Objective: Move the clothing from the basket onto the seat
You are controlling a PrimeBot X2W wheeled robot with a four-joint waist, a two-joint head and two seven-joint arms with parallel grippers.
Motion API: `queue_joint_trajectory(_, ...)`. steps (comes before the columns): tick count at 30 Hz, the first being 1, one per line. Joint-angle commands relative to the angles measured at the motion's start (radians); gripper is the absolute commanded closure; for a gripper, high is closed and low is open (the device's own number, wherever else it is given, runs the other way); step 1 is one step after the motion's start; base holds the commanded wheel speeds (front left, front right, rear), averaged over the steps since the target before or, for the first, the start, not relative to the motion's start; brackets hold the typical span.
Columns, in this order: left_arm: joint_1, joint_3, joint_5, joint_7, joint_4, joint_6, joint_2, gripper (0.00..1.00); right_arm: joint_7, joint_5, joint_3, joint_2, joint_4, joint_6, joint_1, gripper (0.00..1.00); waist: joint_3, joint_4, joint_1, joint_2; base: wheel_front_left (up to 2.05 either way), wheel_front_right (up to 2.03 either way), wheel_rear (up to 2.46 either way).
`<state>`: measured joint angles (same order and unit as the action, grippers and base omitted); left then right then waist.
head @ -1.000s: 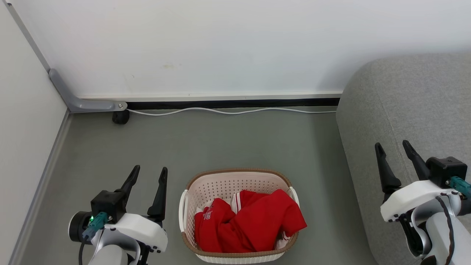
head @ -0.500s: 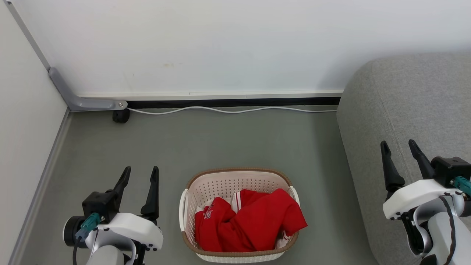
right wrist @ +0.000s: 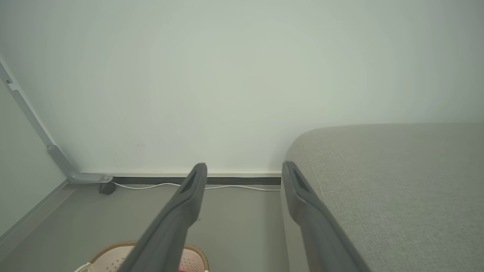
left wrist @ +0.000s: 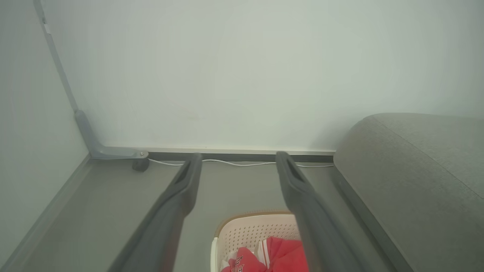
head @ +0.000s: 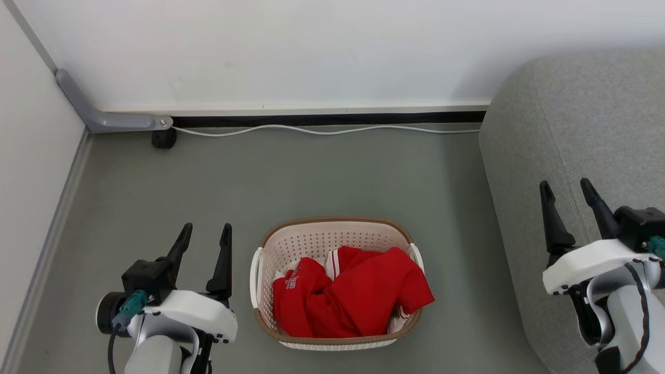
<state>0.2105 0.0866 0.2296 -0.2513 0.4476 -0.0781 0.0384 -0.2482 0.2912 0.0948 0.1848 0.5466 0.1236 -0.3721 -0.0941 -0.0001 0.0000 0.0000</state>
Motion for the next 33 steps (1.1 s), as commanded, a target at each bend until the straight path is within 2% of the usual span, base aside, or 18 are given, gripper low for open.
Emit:
queue_joint_trajectory(1, 0.062, -0.016, 0.011, -0.010, -0.033, 0.009, 0.012, 0.00, -0.014, -0.002, 0.015, 0.018, -0.043, 0.007, -0.044, 0.00, -0.041, -0.001, 0.0000, 0.0000, 0.00, 0.00, 0.00)
queue_joint_trajectory(10, 0.120, 0.056, 0.069, -0.010, -0.045, 0.044, 0.012, 0.00, -0.014, 0.013, 0.020, 0.043, -0.124, 0.007, -0.110, 0.00, -0.192, -0.010, 0.0000, 0.0000, 0.00, 0.00, 0.00)
queue_joint_trajectory(16, 0.195, 0.140, 0.109, -0.010, -0.053, 0.077, 0.012, 0.00, -0.014, 0.025, 0.021, 0.068, -0.180, 0.007, -0.186, 0.00, -0.339, -0.028, 0.0000, 0.0000, 0.00, 0.00, 0.00)
queue_joint_trajectory(23, 0.309, 0.237, 0.138, -0.010, -0.012, 0.087, 0.012, 0.00, -0.014, 0.047, 0.040, 0.085, -0.243, 0.007, -0.287, 0.00, -0.504, -0.061, 0.0000, 0.0000, 0.00, 0.00, 0.00)
queue_joint_trajectory(29, 0.419, 0.317, 0.169, -0.010, 0.088, 0.049, 0.012, 0.00, -0.014, 0.068, 0.068, 0.083, -0.286, 0.007, -0.366, 0.00, -0.619, -0.101, 0.0000, 0.0000, 0.00, 0.00, 0.00)
queue_joint_trajectory(33, 0.490, 0.366, 0.183, -0.010, 0.182, 0.009, 0.012, 0.00, -0.014, 0.076, 0.087, 0.077, -0.313, 0.007, -0.397, 0.00, -0.674, -0.129, 0.0000, 0.0000, 0.00, 0.00, 0.00)
